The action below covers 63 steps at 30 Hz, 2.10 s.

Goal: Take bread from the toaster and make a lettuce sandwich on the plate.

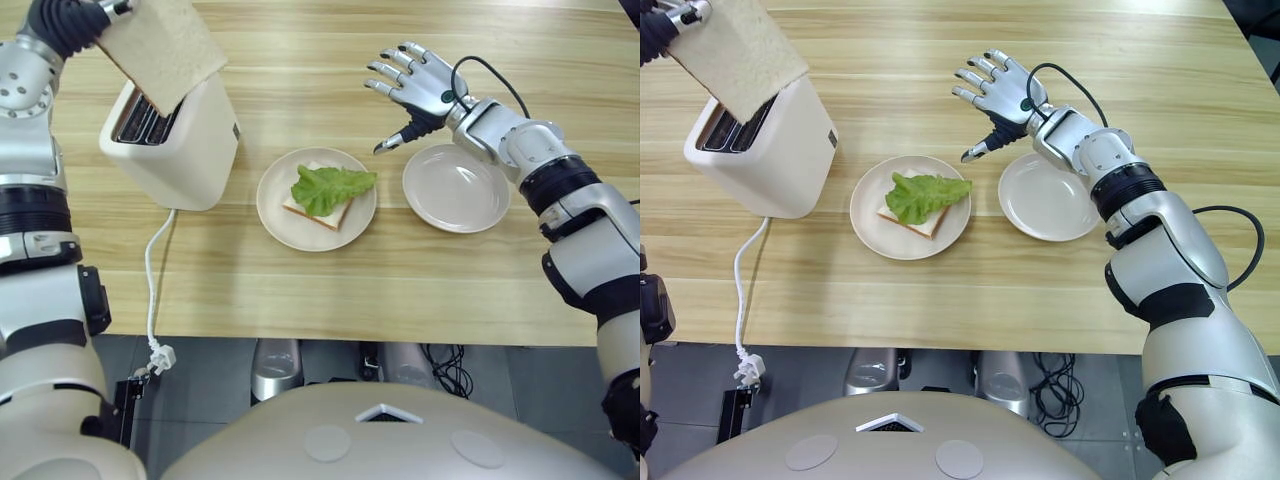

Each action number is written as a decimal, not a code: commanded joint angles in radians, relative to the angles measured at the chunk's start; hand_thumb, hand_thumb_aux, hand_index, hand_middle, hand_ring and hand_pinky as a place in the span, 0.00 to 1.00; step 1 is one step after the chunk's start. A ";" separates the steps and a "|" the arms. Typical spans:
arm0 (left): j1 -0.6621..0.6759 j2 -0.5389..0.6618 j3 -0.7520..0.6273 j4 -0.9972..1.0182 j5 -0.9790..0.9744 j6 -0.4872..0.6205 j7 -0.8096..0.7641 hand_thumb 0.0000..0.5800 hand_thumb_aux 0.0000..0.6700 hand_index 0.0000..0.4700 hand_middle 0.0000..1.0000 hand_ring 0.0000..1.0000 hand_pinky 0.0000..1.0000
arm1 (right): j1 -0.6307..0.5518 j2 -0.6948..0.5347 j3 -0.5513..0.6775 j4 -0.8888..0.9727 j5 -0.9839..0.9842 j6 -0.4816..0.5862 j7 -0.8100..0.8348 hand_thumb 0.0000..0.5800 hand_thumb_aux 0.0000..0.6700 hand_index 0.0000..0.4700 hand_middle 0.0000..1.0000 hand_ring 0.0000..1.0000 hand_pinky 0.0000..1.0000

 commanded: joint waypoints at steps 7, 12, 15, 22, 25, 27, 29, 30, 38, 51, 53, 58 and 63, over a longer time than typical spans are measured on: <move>-0.029 -0.094 0.057 -0.122 -0.197 0.159 -0.091 1.00 1.00 0.98 1.00 1.00 1.00 | -0.009 0.002 -0.046 0.000 0.034 0.023 -0.032 0.00 0.00 0.00 0.00 0.00 0.00; -0.023 -0.195 -0.005 -0.178 -0.248 0.256 -0.163 1.00 1.00 0.98 1.00 1.00 1.00 | 0.014 -0.023 -0.195 -0.070 0.183 -0.013 -0.063 0.00 0.00 0.00 0.00 0.00 0.00; -0.031 -0.260 -0.060 -0.148 -0.239 0.264 -0.200 1.00 1.00 0.98 1.00 1.00 1.00 | 0.055 -0.033 -0.322 -0.156 0.356 -0.113 -0.023 0.00 0.00 0.00 0.00 0.00 0.00; -0.041 -0.393 -0.187 0.038 -0.169 0.198 -0.255 1.00 1.00 0.98 1.00 1.00 1.00 | 0.169 -0.033 -0.475 -0.332 0.649 -0.279 0.193 0.00 0.00 0.00 0.00 0.00 0.00; -0.054 -0.437 -0.222 0.142 -0.139 0.157 -0.262 1.00 1.00 0.98 1.00 1.00 1.00 | 0.217 -0.025 -0.479 -0.390 0.702 -0.338 0.285 0.00 0.00 0.00 0.00 0.00 0.00; -0.067 -0.461 -0.240 0.212 -0.119 0.132 -0.264 1.00 1.00 0.98 1.00 1.00 1.00 | 0.246 -0.021 -0.473 -0.421 0.725 -0.372 0.343 0.00 0.00 0.00 0.00 0.00 0.00; -0.083 -0.480 -0.252 0.279 -0.098 0.105 -0.258 1.00 1.00 0.98 1.00 1.00 1.00 | 0.270 -0.020 -0.462 -0.439 0.713 -0.385 0.380 0.00 0.00 0.00 0.00 0.00 0.00; -0.090 -0.489 -0.258 0.312 -0.090 0.096 -0.260 1.00 1.00 0.98 1.00 1.00 1.00 | 0.281 -0.017 -0.454 -0.445 0.703 -0.386 0.401 0.00 0.00 0.00 0.00 0.00 0.00; -0.138 -0.525 -0.297 0.549 0.000 0.008 -0.257 1.00 1.00 0.98 1.00 1.00 1.00 | 0.326 0.021 -0.394 -0.385 0.581 -0.380 0.473 0.00 0.00 0.00 0.00 0.00 0.00; -0.134 -0.535 -0.312 0.677 0.079 -0.030 -0.248 1.00 1.00 0.98 1.00 1.00 1.00 | 0.291 0.079 -0.283 -0.183 0.369 -0.358 0.400 0.00 0.00 0.00 0.00 0.00 0.00; -0.134 -0.537 -0.310 0.686 0.084 -0.031 -0.246 1.00 1.00 0.98 1.00 1.00 1.00 | 0.282 0.088 -0.265 -0.155 0.348 -0.357 0.394 0.00 0.00 0.00 0.00 0.00 0.00; -0.137 -0.541 -0.303 0.701 0.092 -0.033 -0.239 1.00 1.00 0.98 1.00 1.00 1.00 | 0.261 0.120 -0.212 -0.082 0.297 -0.360 0.373 0.00 0.00 0.00 0.00 0.00 0.00; -0.149 -0.546 -0.298 0.716 0.094 -0.030 -0.224 1.00 1.00 0.98 1.00 1.00 1.00 | 0.240 0.148 -0.174 -0.018 0.273 -0.368 0.353 0.00 0.00 0.00 0.00 0.00 0.00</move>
